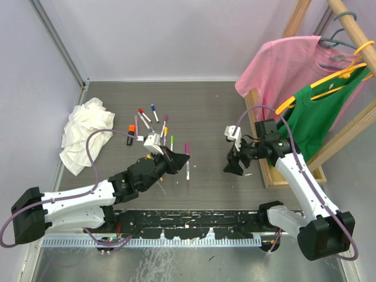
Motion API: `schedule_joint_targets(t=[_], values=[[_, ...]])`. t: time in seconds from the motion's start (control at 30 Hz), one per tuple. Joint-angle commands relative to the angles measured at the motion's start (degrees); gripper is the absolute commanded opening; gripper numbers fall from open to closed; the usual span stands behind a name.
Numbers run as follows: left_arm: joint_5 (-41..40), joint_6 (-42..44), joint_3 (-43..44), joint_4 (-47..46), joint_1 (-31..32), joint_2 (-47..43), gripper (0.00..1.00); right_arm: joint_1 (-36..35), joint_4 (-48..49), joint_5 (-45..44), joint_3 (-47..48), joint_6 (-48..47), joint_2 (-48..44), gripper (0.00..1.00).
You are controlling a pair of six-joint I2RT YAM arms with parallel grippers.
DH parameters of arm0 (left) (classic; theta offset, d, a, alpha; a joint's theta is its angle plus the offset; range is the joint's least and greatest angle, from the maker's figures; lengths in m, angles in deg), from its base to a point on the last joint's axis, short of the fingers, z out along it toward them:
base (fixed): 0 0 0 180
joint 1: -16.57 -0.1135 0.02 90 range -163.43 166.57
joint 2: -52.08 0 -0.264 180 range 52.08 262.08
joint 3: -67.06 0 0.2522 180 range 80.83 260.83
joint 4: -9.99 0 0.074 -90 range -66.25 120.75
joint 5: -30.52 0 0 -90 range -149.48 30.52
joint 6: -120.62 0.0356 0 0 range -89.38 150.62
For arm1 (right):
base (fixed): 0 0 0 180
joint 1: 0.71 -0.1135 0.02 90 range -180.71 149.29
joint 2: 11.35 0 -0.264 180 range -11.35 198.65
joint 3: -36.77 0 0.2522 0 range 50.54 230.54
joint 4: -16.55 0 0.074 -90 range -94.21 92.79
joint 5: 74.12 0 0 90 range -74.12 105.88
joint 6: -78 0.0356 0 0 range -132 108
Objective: Open the pen caps
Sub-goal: Pick up the pen from the center of the board.
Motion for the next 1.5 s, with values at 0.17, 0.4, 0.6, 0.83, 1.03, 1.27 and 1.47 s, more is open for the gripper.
schedule_joint_targets(t=[0.17, 0.4, 0.6, 0.83, 1.03, 1.27, 1.47], values=[[-6.10, 2.55, -2.51, -24.35, -4.88, -2.81, 0.00, -13.21, 34.40, 12.48, 2.17, 43.34, 5.00, 0.82], [-6.90, 7.07, -1.85, -40.63, -4.80, 3.49, 0.00, -16.91, 68.64, 14.44, -4.26, 73.20, 5.23, 0.82], [-6.90, 7.37, -0.61, -47.37, -4.17, 7.78, 0.00, -18.49, 68.70, 9.05, -3.45, 74.24, 6.83, 0.78], [-6.24, 7.58, 0.82, -48.08, -3.24, 10.40, 0.00, -18.92, 73.21, 9.14, -5.62, 77.67, 8.13, 0.54], [-5.77, 7.10, 1.20, -48.46, -2.30, 11.70, 0.00, -19.20, 73.52, 9.63, -5.91, 77.42, 8.70, 0.24], [-5.13, 4.63, -1.63, -43.29, -2.23, 7.16, 0.53, -19.07, 68.81, 11.11, -6.25, 70.56, 5.72, 0.01], [-0.19, 9.12, -2.00, -18.05, -2.80, -8.20, 0.79, -18.24, 56.60, 11.87, -5.22, 52.95, 4.50, 0.01]])
